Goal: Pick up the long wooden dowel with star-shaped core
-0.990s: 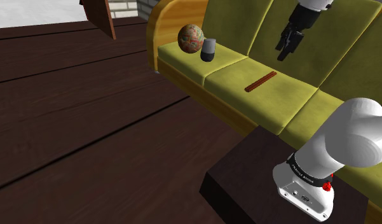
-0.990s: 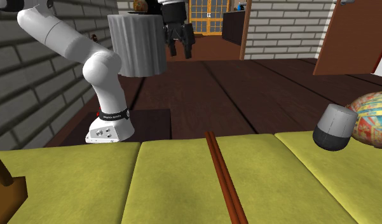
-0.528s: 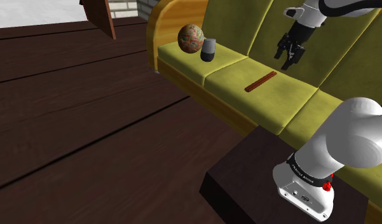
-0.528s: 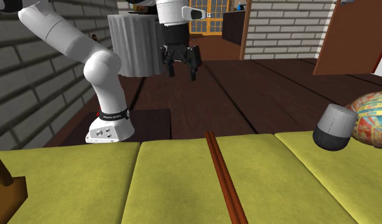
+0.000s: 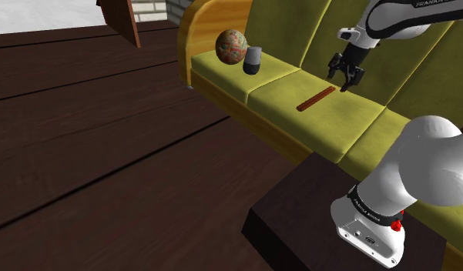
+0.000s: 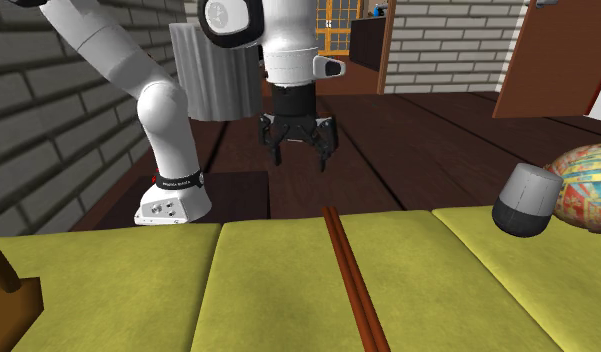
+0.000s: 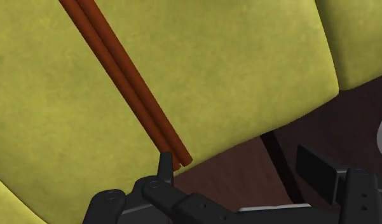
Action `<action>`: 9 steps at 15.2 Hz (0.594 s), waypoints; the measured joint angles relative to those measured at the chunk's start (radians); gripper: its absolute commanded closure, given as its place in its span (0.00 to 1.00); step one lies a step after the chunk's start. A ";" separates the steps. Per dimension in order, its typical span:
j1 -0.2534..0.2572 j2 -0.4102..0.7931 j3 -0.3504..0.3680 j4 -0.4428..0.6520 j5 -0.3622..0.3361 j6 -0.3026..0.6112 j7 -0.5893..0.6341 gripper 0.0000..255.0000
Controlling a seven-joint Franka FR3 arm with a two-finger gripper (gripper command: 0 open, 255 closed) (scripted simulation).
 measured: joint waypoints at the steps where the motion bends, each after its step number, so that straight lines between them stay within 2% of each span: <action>1: 0.035 0.041 -0.049 0.025 0.006 0.022 -0.056 0.00; 4: 0.144 0.148 -0.200 0.076 0.035 0.089 -0.227 0.00; 6: 0.267 0.245 -0.344 0.124 0.092 0.140 -0.360 0.00; 7: 0.348 0.294 -0.430 0.149 0.132 0.157 -0.428 0.00; 8: 0.488 0.355 -0.581 0.182 0.188 0.179 -0.510 0.00; 9: 0.665 0.370 -0.762 0.209 0.202 0.199 -0.564 0.00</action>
